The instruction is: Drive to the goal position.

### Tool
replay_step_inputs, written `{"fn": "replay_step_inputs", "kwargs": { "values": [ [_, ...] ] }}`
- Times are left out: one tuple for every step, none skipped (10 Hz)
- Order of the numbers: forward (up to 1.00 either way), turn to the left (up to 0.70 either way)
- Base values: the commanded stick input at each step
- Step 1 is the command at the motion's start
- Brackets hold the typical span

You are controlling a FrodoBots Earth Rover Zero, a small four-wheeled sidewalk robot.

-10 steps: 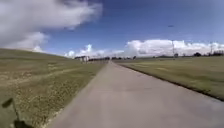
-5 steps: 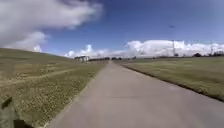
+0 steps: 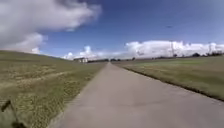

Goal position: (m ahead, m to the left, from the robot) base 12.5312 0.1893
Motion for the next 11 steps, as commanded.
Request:
{"fn": "replay_step_inputs", "kwargs": {
  "values": [
    [0.70,0.00],
    [0.70,0.00],
    [0.70,0.00],
    [0.70,0.00],
    [0.70,0.00],
    [0.70,0.00],
    [0.70,0.00],
    [0.70,0.00],
    [0.70,0.00],
    [0.70,0.00],
    [0.70,0.00]
  ]
}}
